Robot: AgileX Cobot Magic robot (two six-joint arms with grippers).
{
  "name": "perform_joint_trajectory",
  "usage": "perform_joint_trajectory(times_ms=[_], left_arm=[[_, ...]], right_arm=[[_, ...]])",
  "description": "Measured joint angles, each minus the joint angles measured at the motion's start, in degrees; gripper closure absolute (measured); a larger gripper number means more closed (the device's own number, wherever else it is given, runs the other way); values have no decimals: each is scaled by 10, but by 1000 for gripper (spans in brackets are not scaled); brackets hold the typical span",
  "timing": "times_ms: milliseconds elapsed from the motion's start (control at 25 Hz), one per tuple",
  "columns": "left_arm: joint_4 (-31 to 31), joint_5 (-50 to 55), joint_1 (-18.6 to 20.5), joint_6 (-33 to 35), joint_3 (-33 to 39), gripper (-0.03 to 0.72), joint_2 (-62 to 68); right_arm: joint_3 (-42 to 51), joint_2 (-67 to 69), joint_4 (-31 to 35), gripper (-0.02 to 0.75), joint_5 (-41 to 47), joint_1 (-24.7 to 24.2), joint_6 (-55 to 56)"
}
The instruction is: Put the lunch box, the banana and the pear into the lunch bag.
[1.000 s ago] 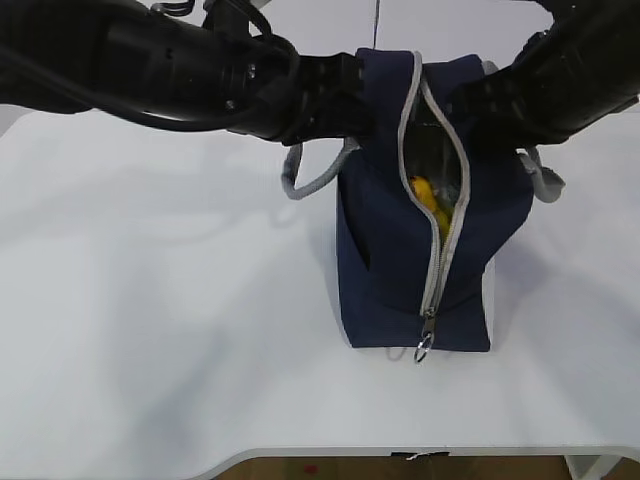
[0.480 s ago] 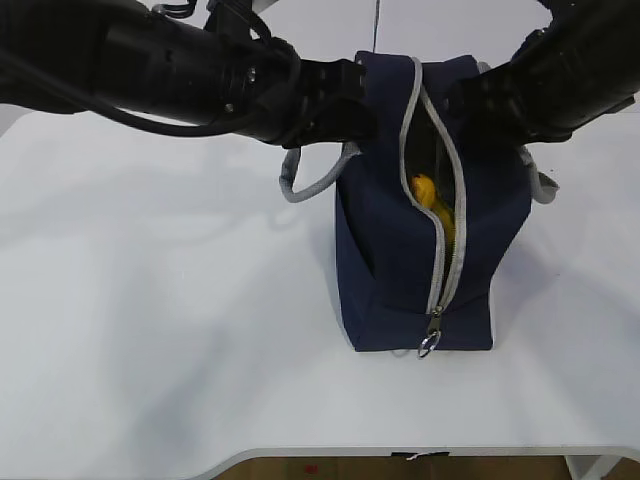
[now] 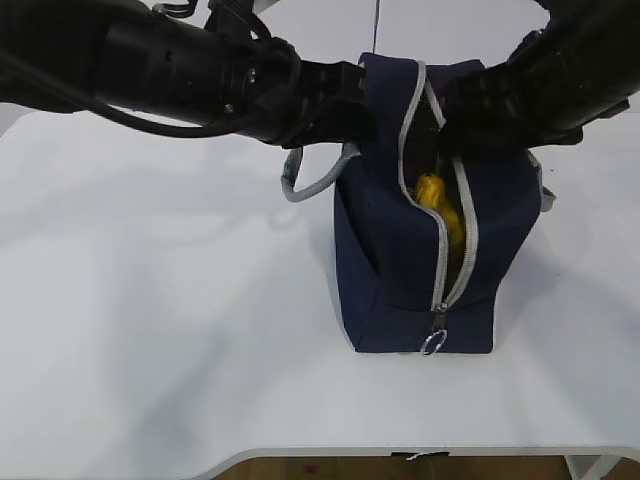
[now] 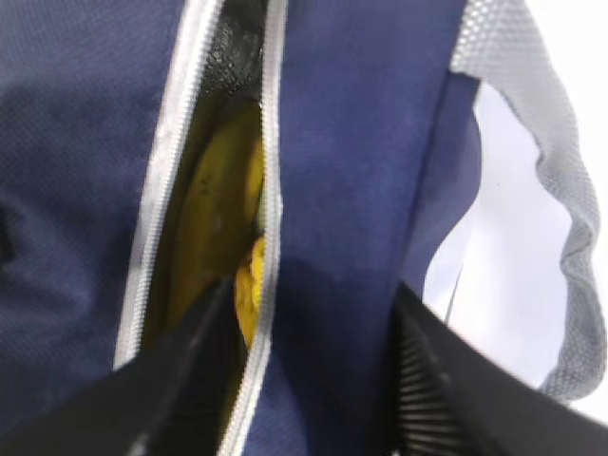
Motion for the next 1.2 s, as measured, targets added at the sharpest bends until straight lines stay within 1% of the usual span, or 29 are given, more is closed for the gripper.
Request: perform_joint_trajectory(times_ms=[160, 240, 480, 720, 920, 1080, 1200], left_arm=[[5, 0, 0, 0, 0, 690, 0], [7, 0, 0, 0, 0, 690, 0], [9, 0, 0, 0, 0, 690, 0], [10, 0, 0, 0, 0, 690, 0], [10, 0, 0, 0, 0, 690, 0], [11, 0, 0, 0, 0, 690, 0], [11, 0, 0, 0, 0, 690, 0]], right_arm=[[0, 0, 3, 170, 2, 0, -5], [0, 0, 11, 141, 2, 0, -6], [-13, -4, 26, 146, 18, 0, -19], [-23, -67, 29, 153, 32, 0, -50], [-24, -113, 31, 155, 68, 0, -93], [0, -153, 59, 156, 79, 0, -124], [30, -193, 94, 157, 80, 0, -139]])
